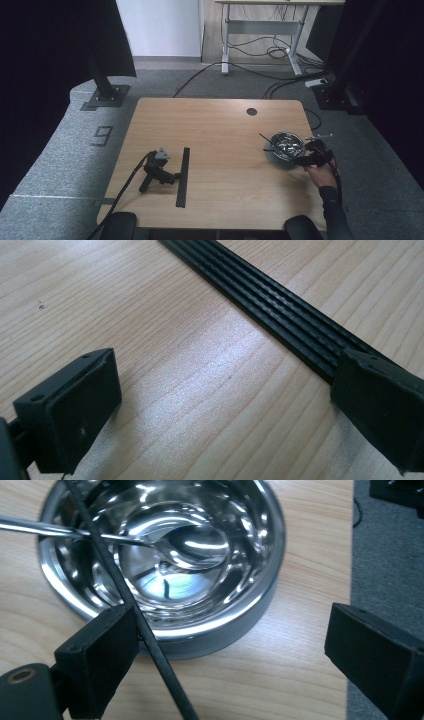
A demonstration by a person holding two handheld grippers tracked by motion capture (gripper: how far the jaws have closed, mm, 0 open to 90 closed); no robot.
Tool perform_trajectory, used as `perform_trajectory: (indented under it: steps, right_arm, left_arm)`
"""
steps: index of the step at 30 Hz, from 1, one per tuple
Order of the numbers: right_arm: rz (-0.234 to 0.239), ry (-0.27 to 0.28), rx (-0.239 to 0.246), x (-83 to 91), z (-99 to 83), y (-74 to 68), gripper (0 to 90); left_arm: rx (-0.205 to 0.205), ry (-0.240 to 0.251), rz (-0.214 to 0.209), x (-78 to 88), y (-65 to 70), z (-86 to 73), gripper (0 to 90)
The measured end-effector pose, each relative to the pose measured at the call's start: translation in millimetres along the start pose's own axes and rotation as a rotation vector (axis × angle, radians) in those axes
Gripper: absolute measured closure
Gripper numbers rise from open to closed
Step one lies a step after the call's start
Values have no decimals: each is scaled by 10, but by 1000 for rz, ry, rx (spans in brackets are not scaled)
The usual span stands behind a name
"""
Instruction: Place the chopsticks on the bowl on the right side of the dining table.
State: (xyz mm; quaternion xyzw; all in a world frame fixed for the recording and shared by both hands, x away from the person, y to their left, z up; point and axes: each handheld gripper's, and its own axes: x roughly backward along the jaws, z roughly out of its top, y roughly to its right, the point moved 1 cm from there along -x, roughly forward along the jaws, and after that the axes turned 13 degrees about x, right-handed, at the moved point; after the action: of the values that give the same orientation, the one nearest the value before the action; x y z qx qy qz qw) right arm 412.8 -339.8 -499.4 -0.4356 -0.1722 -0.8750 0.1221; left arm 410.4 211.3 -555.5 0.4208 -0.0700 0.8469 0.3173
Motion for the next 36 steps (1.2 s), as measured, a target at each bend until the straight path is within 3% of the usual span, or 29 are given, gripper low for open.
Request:
perform_trajectory:
  steps: [25,28,36]
  right_arm:
    - [-55,9,-127,-105,-46,422,85]
    - [-87,-5,-117,-126,-5,467,90]
    - [-115,-8,-124,-185,57,525,94]
  left_arm:
    - [0,0,0,0,0,0,0]
    - [0,0,0,0,0,0,0]
    - [0,0,0,0,0,0,0]
